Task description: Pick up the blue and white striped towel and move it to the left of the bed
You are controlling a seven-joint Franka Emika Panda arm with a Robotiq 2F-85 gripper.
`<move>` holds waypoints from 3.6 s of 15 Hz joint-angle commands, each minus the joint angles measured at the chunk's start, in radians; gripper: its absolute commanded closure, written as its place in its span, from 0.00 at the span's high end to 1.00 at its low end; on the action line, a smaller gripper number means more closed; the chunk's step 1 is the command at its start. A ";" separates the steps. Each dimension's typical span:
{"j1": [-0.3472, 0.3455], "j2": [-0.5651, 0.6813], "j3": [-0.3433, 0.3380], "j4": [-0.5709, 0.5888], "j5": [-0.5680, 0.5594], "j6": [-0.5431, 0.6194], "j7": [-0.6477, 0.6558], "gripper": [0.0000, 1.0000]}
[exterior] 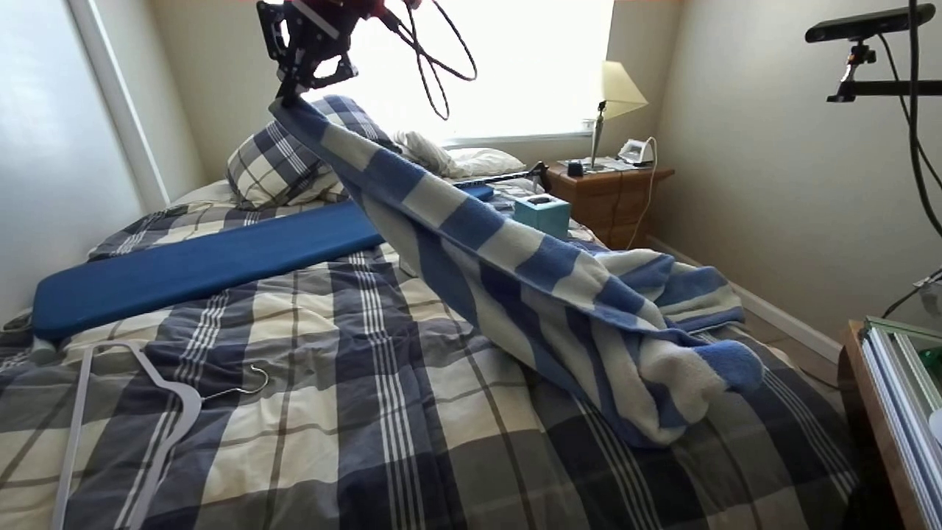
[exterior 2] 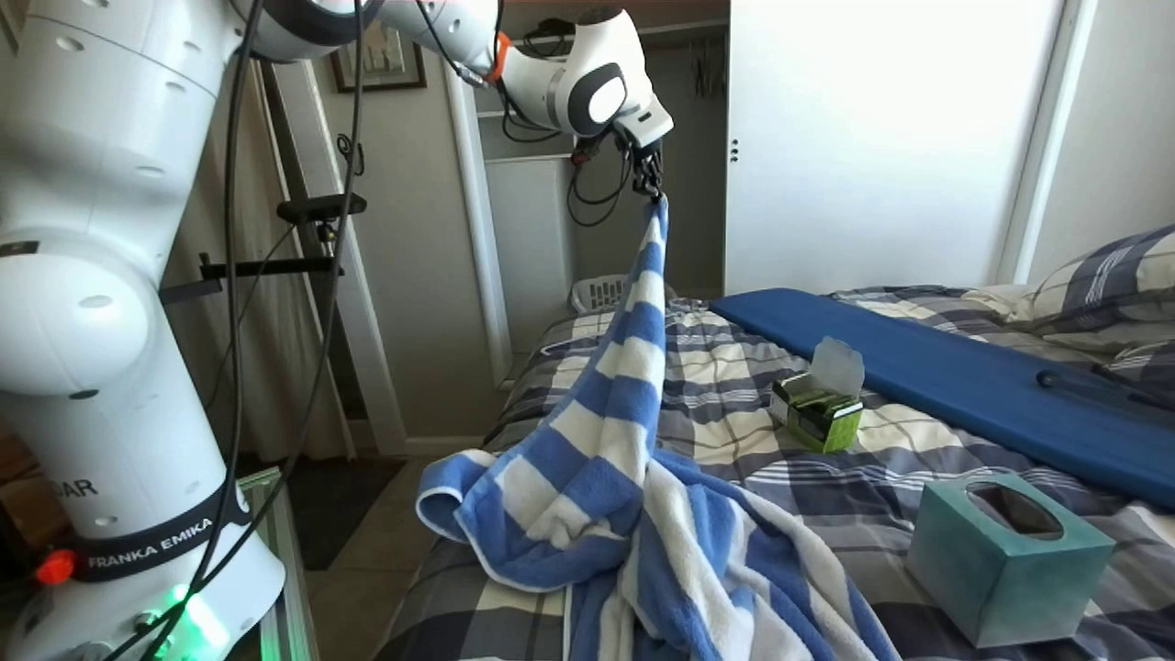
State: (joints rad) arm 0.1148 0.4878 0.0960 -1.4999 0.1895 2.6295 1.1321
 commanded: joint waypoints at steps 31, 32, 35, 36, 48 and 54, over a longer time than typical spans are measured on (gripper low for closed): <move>0.060 0.566 -0.036 0.824 0.080 -0.046 0.732 0.69; 0.044 0.559 0.009 0.818 0.105 -0.060 0.704 0.75; 0.030 0.569 0.045 0.829 0.124 -0.048 0.724 0.96; 0.027 0.574 0.050 0.833 0.129 -0.032 0.743 0.99; 0.017 0.565 -0.094 0.858 -0.072 -0.465 0.506 1.00; -0.002 0.515 -0.029 0.828 -0.031 -0.654 0.435 1.00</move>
State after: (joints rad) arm 0.1250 1.0399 0.0107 -0.6600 0.1155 2.0873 1.6316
